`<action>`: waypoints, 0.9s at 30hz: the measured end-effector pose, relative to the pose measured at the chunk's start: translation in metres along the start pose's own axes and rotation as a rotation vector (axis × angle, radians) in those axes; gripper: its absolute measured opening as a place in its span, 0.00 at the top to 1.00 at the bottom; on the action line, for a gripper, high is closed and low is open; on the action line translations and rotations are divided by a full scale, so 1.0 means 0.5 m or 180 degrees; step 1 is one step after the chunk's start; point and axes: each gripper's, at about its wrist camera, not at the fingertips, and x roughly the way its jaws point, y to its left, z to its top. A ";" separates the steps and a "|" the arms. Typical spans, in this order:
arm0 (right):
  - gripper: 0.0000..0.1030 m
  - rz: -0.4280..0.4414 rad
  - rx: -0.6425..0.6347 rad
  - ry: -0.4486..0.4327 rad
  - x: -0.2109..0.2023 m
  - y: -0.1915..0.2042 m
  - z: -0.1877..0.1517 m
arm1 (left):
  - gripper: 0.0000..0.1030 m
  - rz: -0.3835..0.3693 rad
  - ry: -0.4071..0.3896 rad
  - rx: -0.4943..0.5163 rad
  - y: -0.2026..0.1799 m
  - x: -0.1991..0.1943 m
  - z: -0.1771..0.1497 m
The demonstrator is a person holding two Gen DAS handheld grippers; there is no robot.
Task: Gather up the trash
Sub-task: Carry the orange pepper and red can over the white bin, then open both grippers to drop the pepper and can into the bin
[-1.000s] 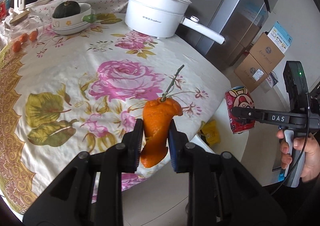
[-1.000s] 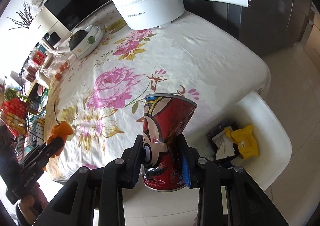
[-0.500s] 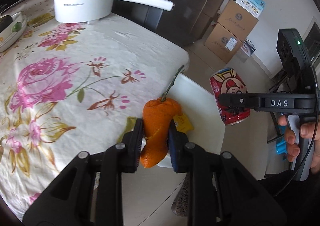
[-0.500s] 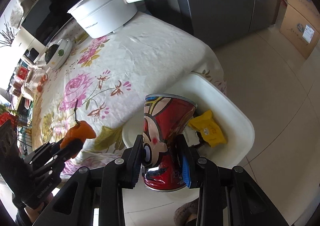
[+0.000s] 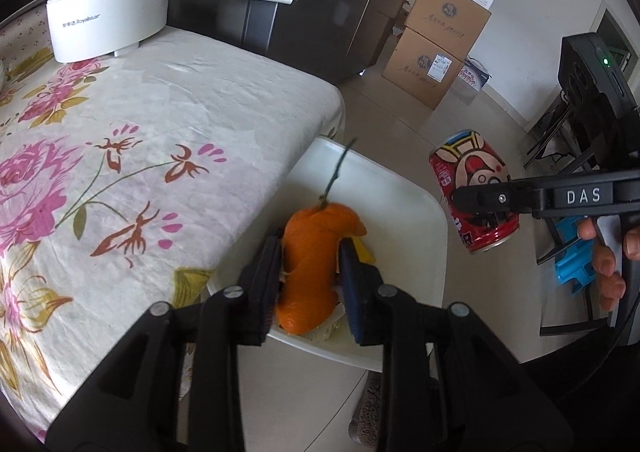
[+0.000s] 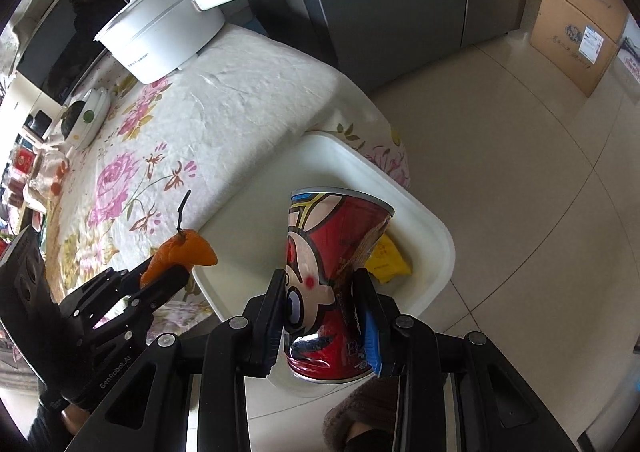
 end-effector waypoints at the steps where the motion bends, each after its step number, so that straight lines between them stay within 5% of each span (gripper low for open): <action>1: 0.67 0.0003 0.0006 -0.0005 -0.002 -0.001 0.000 | 0.41 0.0012 -0.0003 0.0008 -0.003 -0.004 0.000; 2: 0.67 0.0005 0.0006 -0.0010 -0.003 0.000 0.000 | 0.24 0.0054 -0.0039 0.0009 -0.004 -0.013 0.001; 3: 0.67 0.0009 0.0004 -0.0013 -0.003 0.001 0.001 | 0.18 0.0115 -0.0098 0.0009 -0.002 -0.024 0.004; 9: 0.67 0.0009 -0.0043 0.0004 0.003 0.020 0.000 | 0.06 0.0425 -0.0146 -0.0050 0.024 -0.083 0.009; 27: 0.67 -0.0166 -0.0122 0.0217 0.064 0.078 0.008 | 0.01 0.0773 -0.0119 -0.0408 0.143 -0.215 -0.060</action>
